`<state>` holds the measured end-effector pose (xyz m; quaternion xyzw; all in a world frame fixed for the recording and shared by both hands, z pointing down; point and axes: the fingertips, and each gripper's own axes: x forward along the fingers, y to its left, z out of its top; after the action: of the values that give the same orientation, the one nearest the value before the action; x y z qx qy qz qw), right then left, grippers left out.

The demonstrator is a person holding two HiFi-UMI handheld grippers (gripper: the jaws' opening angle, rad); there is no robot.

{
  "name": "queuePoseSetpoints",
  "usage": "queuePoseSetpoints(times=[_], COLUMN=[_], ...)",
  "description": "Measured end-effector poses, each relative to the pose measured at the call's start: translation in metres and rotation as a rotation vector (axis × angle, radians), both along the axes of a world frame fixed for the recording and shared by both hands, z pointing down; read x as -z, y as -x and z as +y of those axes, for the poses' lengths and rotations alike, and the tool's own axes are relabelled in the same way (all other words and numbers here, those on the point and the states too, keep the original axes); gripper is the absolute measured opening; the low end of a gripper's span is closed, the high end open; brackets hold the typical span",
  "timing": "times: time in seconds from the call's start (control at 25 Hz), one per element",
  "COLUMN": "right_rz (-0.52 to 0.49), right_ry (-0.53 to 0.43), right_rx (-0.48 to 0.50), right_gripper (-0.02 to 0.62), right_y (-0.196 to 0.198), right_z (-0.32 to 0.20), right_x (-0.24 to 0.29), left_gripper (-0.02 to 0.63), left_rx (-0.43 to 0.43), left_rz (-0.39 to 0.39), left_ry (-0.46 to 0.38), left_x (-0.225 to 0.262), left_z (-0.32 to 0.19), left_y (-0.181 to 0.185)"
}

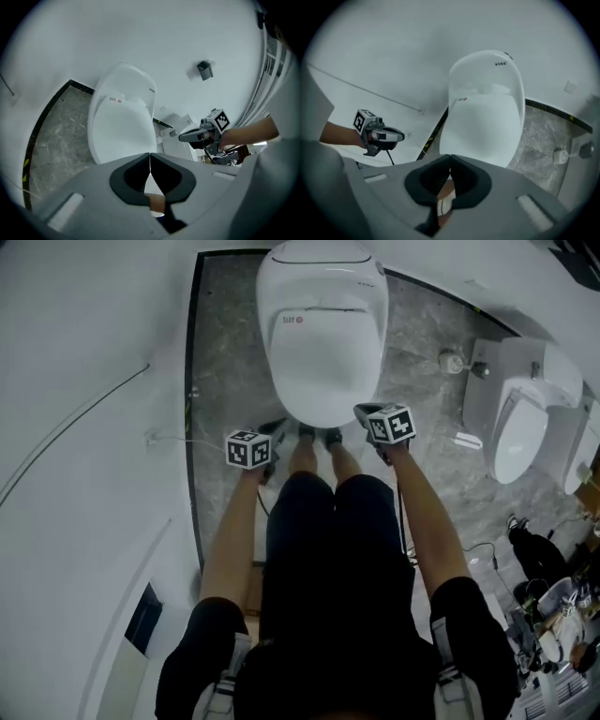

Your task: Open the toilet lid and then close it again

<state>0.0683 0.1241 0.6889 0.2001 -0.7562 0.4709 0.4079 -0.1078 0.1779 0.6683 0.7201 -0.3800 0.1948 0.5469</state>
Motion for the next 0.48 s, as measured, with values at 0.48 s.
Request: queuePoseSetpoints(times=[0.48], right_rz=[-0.182], right_ry=[-0.398], right_rx=[0.302], right_gripper=[0.003], right_y=[0.019], right_z=[0.003], right_x=[0.183], left_gripper=[0.009], left_rx=[-0.126], left_rz=[0.022], left_ry=[-0.266], left_x=[0.149], left_z=[-0.011], left_y=[-0.065])
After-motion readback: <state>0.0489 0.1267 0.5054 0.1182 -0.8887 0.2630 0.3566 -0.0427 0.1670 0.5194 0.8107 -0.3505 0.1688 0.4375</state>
